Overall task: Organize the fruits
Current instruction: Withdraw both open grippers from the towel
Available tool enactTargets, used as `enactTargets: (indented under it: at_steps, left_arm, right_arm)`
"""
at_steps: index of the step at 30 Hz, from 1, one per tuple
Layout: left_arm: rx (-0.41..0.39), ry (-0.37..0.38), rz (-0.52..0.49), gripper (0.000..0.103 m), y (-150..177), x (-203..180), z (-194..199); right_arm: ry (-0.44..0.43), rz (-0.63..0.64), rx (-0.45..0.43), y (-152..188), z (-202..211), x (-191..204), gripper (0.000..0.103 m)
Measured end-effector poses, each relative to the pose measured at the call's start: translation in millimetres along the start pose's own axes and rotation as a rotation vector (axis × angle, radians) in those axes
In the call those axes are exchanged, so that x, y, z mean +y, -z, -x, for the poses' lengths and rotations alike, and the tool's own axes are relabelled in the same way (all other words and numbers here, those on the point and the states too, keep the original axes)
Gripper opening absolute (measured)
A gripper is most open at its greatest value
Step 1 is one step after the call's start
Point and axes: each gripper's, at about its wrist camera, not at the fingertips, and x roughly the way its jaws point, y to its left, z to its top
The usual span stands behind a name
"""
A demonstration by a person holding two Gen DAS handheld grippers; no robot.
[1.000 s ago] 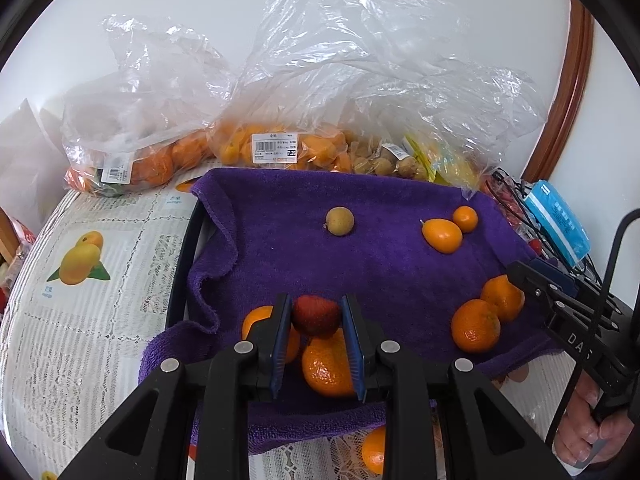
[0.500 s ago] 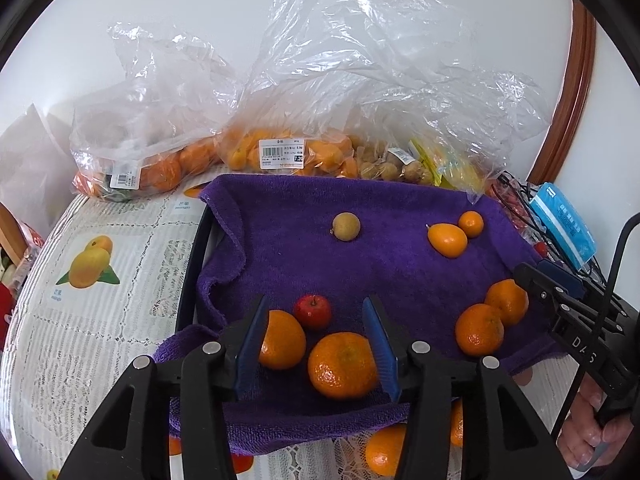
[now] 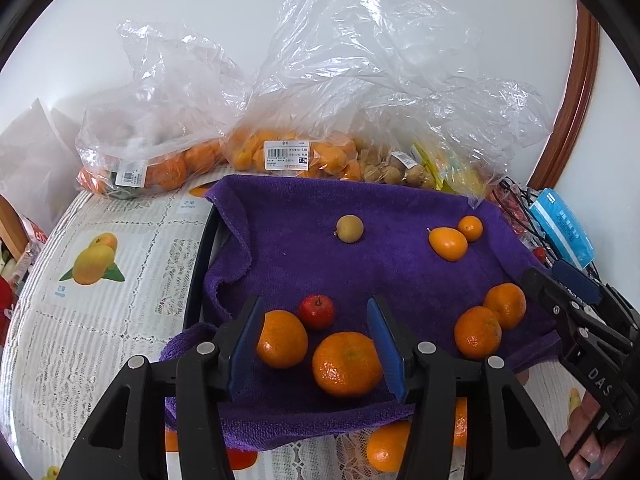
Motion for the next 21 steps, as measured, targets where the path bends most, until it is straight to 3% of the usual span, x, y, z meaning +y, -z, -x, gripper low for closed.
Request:
enactTargets:
  at_steps: [10,21]
  left_arm:
    - [-0.002,0.015,0.006,0.051,5,-2,12]
    - [-0.013,0.006,-0.020,0.051,20,3,29]
  right_arm:
    - [-0.013,0.026,0.010,13,15,20,0.063]
    - [-0.006,-0.051,0.081,43,34,16,0.064]
